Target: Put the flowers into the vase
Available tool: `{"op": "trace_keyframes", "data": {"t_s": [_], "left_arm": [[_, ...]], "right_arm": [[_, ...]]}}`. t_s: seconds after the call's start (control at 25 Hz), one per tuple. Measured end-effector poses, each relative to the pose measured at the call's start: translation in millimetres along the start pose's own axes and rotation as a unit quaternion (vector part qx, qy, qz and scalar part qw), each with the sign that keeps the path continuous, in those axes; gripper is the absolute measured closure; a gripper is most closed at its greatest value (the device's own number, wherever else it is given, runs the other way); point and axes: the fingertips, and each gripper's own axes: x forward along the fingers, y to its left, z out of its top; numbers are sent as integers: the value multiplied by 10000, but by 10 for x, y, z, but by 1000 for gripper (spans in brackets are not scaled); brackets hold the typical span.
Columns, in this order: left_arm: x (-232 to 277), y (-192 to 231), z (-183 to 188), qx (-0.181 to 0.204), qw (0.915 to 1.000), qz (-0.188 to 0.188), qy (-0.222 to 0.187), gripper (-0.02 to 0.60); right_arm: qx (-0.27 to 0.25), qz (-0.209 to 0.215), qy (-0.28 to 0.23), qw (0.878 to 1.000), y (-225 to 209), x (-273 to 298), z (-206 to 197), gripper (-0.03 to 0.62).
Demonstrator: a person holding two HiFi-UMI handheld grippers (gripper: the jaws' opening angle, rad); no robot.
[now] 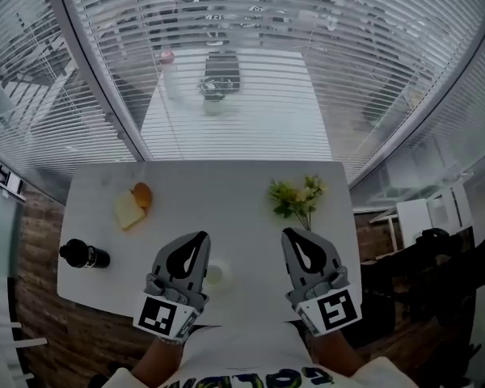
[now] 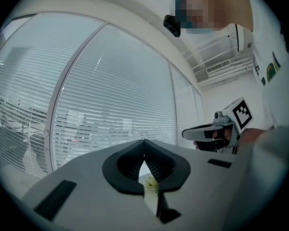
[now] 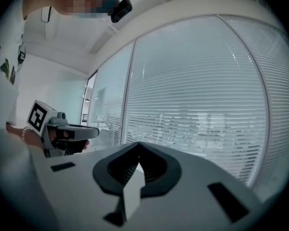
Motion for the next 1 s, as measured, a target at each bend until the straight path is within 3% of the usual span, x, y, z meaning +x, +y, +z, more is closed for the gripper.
{"op": "trace_keyframes", "data": {"t_s": [0.28,0.6,1.0], "left_arm": [[115,17,-145,-123,9997,-85,172,569],[173,58,-418,-178,9988,-162,425,569],[188,159,-528,-256,9977,-192,599,569]], "right_arm": [[71,-69,301,9995,-160,88,-202,575],[102,-253,900,9956,-364,176,-776,551],[120,-591,1960,9787,-861,259,-1587,531]]}}
